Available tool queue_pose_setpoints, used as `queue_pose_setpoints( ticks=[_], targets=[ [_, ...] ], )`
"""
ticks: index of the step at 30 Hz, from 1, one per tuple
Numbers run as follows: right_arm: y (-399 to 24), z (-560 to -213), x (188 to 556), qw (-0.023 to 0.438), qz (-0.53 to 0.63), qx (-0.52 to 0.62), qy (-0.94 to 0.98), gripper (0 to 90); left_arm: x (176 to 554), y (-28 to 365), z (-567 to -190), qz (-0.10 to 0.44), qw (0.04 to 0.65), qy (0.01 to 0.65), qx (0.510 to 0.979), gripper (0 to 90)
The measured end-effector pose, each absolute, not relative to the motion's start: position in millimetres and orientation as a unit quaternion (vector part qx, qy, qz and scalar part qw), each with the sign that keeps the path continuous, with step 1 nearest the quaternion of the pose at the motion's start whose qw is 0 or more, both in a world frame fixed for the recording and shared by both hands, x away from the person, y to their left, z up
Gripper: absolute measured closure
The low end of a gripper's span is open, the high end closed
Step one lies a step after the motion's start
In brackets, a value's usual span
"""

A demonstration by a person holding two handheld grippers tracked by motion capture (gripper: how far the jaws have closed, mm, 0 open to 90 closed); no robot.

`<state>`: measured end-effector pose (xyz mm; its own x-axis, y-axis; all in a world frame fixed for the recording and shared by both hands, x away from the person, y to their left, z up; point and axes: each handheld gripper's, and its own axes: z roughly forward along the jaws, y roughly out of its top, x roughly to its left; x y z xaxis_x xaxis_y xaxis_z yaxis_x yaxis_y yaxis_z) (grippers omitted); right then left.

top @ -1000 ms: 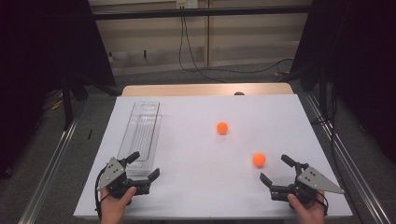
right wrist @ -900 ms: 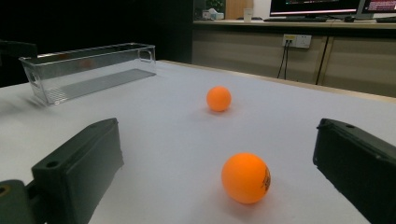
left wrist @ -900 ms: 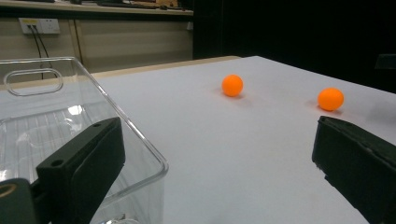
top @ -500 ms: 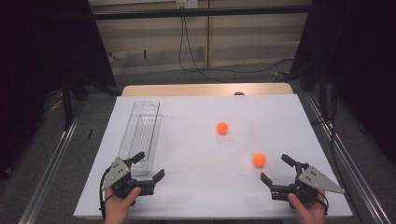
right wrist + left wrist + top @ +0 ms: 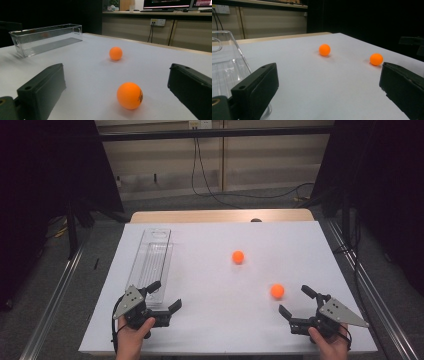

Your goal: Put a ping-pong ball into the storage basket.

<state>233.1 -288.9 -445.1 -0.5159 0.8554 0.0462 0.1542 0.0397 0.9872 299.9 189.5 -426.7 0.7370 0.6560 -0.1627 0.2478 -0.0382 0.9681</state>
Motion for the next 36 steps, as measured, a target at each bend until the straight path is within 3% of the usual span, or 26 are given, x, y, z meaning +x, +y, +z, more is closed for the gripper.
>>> queue_pose_setpoints(
  ticks=[36],
  targets=[
    [-288,-445,233,0.301,0.577,0.378,0.658,1.4,312,150,-427,0.134,0.592,0.298,0.737,2.3]
  ],
)
